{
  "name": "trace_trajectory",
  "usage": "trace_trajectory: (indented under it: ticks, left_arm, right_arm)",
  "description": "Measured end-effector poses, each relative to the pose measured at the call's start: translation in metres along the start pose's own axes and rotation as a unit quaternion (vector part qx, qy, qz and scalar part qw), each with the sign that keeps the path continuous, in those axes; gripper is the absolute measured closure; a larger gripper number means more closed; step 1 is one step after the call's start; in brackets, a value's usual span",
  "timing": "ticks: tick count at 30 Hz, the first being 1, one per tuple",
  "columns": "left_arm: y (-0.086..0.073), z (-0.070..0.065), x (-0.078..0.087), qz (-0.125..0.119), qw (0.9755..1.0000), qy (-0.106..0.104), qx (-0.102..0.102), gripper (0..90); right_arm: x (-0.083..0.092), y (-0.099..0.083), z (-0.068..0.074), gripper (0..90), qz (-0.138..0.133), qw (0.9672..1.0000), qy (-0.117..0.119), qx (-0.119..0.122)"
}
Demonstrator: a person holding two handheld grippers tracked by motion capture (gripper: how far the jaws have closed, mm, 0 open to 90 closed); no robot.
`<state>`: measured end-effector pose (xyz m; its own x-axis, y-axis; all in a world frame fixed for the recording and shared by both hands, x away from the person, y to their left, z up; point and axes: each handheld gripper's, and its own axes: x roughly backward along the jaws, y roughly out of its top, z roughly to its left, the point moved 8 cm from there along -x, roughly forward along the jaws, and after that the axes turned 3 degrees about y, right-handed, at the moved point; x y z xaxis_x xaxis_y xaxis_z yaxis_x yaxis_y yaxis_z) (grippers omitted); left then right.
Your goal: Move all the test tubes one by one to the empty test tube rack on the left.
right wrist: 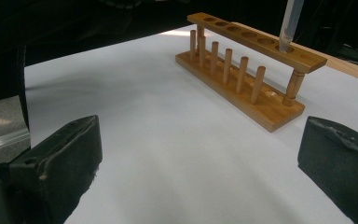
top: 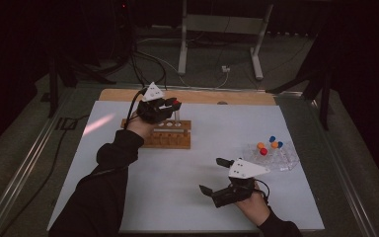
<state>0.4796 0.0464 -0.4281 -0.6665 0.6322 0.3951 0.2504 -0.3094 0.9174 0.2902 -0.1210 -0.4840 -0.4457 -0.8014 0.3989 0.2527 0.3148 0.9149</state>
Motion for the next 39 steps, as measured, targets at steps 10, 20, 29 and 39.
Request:
trace_trajectory:
  ticks: [10,20,29,39]
  left_arm:
    - [-0.021,-0.004,-0.014,0.013,0.9998,-0.004,0.015,71.5]
    - [-0.040,-0.006,-0.022,0.025,0.9995,-0.001,0.022,71.4]
    - [-0.046,-0.008,-0.025,0.029,0.9995,0.001,0.014,71.3]
    - [-0.037,-0.006,-0.016,0.025,0.9994,0.000,0.025,42.7]
  right_arm:
    - [0.000,0.000,0.000,0.0,-0.001,1.0000,0.006,-0.005]
    - [0.000,-0.002,0.002,0.0,0.002,0.9999,0.013,-0.009]
    - [0.001,-0.001,0.002,0.0,0.001,0.9998,0.016,-0.011]
    - [0.018,0.015,-0.001,0.0,-0.025,0.9997,0.006,-0.006]
